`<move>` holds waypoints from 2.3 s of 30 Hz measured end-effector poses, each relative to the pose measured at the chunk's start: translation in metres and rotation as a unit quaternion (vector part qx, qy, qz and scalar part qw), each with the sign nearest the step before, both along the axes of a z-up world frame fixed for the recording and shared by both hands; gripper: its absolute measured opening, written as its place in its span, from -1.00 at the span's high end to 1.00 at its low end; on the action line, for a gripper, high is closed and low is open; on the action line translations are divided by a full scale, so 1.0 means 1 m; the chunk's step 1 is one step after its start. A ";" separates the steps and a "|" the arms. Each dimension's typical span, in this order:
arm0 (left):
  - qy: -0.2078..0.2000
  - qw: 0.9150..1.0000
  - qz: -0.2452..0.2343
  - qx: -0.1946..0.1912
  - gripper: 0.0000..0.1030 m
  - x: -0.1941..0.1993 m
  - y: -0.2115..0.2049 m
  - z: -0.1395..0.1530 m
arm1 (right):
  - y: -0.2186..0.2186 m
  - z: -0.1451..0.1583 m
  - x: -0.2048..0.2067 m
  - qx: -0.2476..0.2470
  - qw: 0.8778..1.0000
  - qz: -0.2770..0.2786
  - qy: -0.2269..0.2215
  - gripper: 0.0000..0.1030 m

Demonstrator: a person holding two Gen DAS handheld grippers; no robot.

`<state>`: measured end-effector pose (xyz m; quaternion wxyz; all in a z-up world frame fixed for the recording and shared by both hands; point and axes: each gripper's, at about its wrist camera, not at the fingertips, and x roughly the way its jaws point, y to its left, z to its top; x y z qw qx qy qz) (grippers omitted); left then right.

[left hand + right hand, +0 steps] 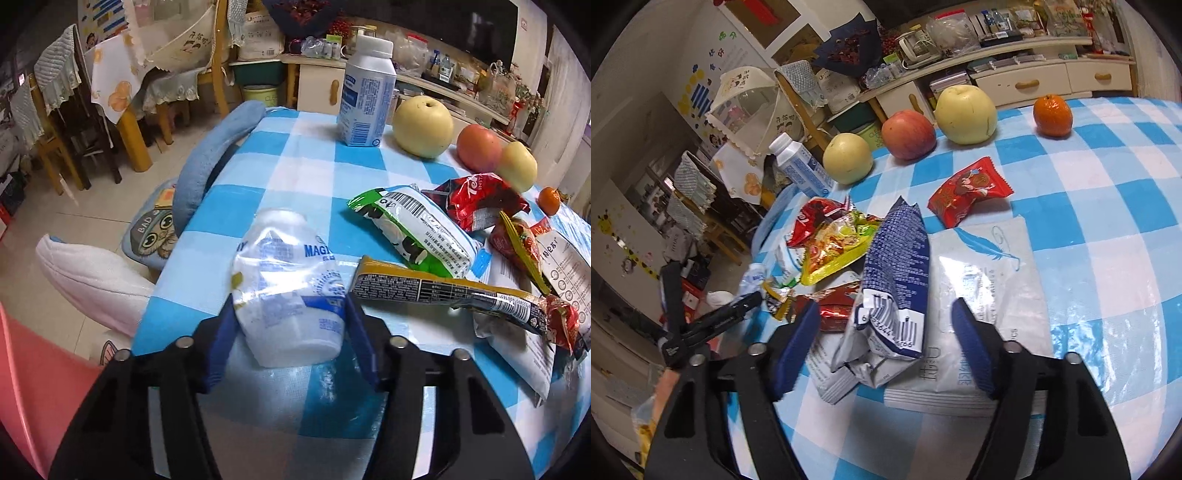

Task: Collect trash
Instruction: 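Grasp the blue chip bag with the right tool, then carry the bottle with left tool while right carries the chip bag to bucket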

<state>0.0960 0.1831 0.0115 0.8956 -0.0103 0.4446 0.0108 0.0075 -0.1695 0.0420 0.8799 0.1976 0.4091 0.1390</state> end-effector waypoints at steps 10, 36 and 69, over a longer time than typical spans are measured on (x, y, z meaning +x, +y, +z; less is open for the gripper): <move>-0.002 1.000 0.005 -0.024 -0.09 -0.012 0.002 0.003 | 0.007 0.004 -0.007 -0.042 0.999 0.017 -0.015 0.36; -0.103 0.991 0.012 -0.085 -0.09 -0.130 0.008 0.056 | 0.029 0.049 -0.070 -0.024 0.992 0.065 -0.101 0.38; -0.166 0.943 0.280 -0.073 -0.09 -0.194 0.221 0.107 | 0.360 0.092 -0.093 -0.005 0.933 0.344 -0.102 0.38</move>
